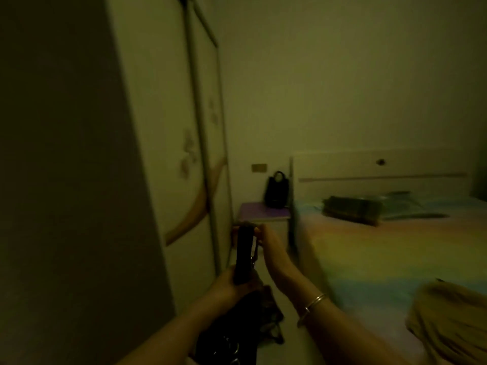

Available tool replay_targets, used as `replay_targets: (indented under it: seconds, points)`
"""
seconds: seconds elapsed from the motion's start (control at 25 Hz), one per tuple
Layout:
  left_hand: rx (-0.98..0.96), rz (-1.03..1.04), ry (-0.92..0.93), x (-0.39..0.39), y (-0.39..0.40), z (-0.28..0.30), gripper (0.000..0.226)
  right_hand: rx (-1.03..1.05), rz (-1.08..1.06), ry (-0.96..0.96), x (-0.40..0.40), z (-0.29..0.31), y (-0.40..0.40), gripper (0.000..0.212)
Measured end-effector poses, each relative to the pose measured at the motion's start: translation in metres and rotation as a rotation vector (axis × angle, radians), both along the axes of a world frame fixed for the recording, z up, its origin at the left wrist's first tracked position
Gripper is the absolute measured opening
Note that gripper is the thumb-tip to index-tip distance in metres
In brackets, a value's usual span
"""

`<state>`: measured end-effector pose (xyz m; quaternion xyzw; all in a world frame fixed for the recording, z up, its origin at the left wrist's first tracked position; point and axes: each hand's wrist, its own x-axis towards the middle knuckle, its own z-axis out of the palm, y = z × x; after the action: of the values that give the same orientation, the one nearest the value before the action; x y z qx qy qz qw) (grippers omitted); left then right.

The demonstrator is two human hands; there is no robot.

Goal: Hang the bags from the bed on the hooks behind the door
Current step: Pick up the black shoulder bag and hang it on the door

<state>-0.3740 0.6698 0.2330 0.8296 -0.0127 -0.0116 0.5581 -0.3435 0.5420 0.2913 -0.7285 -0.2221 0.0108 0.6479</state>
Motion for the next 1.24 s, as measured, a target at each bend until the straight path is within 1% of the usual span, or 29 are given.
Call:
replay_targets:
  seconds: [0.08, 0.12, 0.16, 0.24, 0.36, 0.44, 0.52, 0.6, 0.72, 0.76, 0.8, 0.88, 0.96, 1.04, 1.12, 1.24]
  points:
    - [-0.056, 0.137, -0.01, -0.033, 0.058, 0.023, 0.003, 0.064, 0.022, 0.059, -0.014, 0.022, 0.053, 0.027]
    - [-0.059, 0.227, -0.023, -0.052, 0.091, 0.038, 0.002, 0.078, 0.055, 0.049, -0.02, 0.031, 0.082, 0.023]
    - [-0.044, 0.323, -0.045, -0.073, 0.128, 0.054, 0.001, 0.064, 0.112, 0.01, -0.027, 0.037, 0.116, 0.023]
    - [0.012, 0.476, -0.108, -0.113, 0.19, 0.093, 0.006, -0.025, 0.195, -0.081, -0.039, 0.044, 0.179, 0.031]
    - [0.192, 0.679, -0.224, -0.161, 0.265, 0.151, 0.017, -0.169, 0.278, -0.23, -0.056, 0.047, 0.274, 0.055]
    - [0.304, 0.8, -0.278, -0.196, 0.307, 0.191, 0.018, -0.22, 0.276, -0.467, -0.071, 0.058, 0.34, 0.06]
    - [0.395, 0.927, -0.307, -0.237, 0.343, 0.227, 0.013, -0.18, 0.229, -0.68, -0.093, 0.08, 0.397, 0.053]
    - [0.449, 1.022, -0.323, -0.275, 0.367, 0.263, 0.003, -0.062, 0.197, -0.823, -0.115, 0.106, 0.438, 0.043]
    - [0.463, 1.102, -0.353, -0.325, 0.389, 0.315, 0.021, 0.091, 0.18, -1.018, -0.141, 0.144, 0.487, 0.028]
    - [0.455, 1.129, -0.377, -0.342, 0.395, 0.333, 0.024, 0.129, 0.207, -1.075, -0.151, 0.159, 0.503, 0.028]
    - [0.45, 1.152, -0.391, -0.36, 0.4, 0.35, 0.028, 0.172, 0.249, -1.111, -0.163, 0.175, 0.519, 0.033]
    - [0.516, 1.206, -0.375, -0.394, 0.407, 0.383, 0.032, 0.264, 0.352, -1.076, -0.193, 0.211, 0.549, 0.048]
    - [0.638, 1.278, -0.344, -0.418, 0.411, 0.413, 0.036, 0.333, 0.381, -1.014, -0.218, 0.245, 0.573, 0.058]
    - [0.798, 1.38, -0.389, -0.44, 0.419, 0.447, 0.04, 0.429, 0.367, -1.042, -0.243, 0.278, 0.606, 0.062]
    - [0.953, 1.47, -0.444, -0.461, 0.43, 0.482, 0.042, 0.477, 0.354, -1.054, -0.267, 0.311, 0.64, 0.064]
    - [1.07, 1.553, -0.479, -0.486, 0.46, 0.529, 0.043, 0.556, 0.328, -1.045, -0.301, 0.358, 0.681, 0.067]
